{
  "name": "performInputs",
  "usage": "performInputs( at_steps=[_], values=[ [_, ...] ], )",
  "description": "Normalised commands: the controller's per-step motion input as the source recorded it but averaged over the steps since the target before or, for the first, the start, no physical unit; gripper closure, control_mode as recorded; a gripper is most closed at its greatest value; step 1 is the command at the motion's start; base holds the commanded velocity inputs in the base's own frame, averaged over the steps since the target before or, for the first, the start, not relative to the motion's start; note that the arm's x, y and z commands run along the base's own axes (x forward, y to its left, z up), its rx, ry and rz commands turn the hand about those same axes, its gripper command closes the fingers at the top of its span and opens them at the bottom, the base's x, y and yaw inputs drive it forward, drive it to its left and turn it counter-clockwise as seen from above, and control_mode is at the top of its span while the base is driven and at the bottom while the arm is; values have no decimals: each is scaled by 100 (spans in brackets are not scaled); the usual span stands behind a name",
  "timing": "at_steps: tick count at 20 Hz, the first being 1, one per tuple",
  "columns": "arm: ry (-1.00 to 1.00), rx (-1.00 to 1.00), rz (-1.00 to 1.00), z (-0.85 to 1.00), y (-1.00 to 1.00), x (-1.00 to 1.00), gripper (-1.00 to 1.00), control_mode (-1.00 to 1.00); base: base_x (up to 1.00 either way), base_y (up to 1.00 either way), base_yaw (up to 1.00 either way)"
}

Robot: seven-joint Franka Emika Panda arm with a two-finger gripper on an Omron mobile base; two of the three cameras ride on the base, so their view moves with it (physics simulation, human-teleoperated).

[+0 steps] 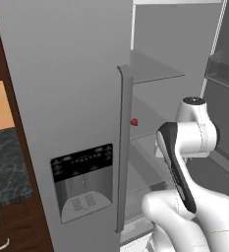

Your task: Take the strawberry from the fridge and place it on top of the pancake, located on the dining counter.

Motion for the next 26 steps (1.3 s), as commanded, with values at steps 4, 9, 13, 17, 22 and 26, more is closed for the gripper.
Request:
performInputs(
  at_steps=[4,9,13,17,22,26],
  values=[
    [0,0,0,0,0,0,-100,100,26,-14,16],
    [0,0,0,0,0,0,-100,100,27,-30,20],
    [0,0,0,0,0,0,-100,100,14,-33,13],
    [0,0,0,0,0,0,-100,100,6,-3,0],
    [0,0,0,0,0,0,-100,100,1,0,0],
    [0,0,0,0,0,0,-100,100,0,0,0]
  ],
)
